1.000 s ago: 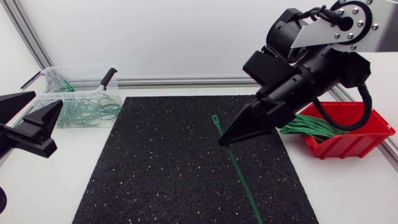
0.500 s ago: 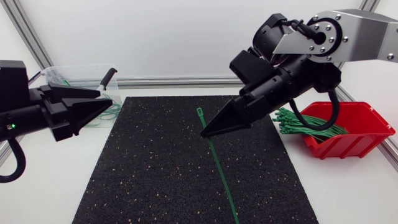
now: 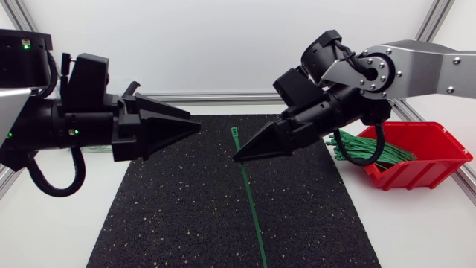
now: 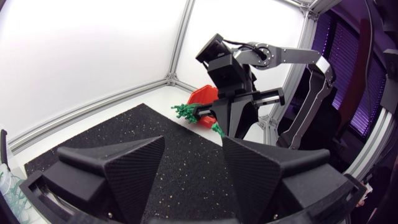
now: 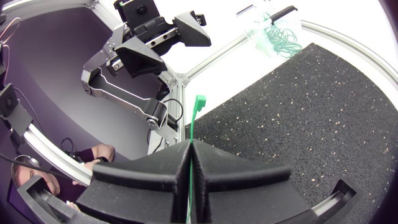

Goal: Take a green cable tie from the red box, thread the tail through the head to close it, then place it in the transparent bin on the left.

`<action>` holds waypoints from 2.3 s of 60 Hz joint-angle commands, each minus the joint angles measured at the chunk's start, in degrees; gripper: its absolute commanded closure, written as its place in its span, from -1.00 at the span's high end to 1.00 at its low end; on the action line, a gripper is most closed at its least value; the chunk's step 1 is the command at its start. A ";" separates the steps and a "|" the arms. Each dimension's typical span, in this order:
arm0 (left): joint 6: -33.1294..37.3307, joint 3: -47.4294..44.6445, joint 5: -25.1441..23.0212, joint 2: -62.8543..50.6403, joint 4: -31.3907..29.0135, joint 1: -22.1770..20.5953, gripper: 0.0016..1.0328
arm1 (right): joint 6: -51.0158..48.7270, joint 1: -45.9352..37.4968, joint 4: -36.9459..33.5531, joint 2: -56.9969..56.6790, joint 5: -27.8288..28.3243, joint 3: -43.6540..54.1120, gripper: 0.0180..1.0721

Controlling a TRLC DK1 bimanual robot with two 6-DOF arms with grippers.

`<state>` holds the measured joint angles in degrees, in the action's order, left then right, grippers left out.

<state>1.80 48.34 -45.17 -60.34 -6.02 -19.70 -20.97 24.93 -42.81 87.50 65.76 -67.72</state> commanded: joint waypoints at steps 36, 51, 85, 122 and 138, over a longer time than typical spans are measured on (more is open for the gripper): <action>-10.50 4.13 -23.65 -15.25 12.44 -1.04 0.70 | 10.51 0.03 17.41 -2.60 2.01 4.79 -0.89; -10.50 3.52 -23.56 -14.90 13.58 -2.71 0.78 | 12.27 1.18 20.39 -5.33 1.04 7.17 -0.89; -10.50 2.64 -20.93 -15.78 15.95 -4.55 0.47 | 15.70 2.93 26.11 -7.61 -1.60 10.68 -0.89; -11.30 2.20 -18.90 -16.30 17.27 -5.34 0.02 | 24.93 3.29 37.71 -10.25 -5.02 15.17 -0.89; -12.09 1.94 -18.73 -15.78 18.41 -4.38 -0.10 | 25.81 1.97 38.41 -10.42 -5.02 15.69 -0.89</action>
<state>-9.06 51.09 -64.01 -75.81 11.51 -24.53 3.44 27.44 -5.23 77.89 61.17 -53.23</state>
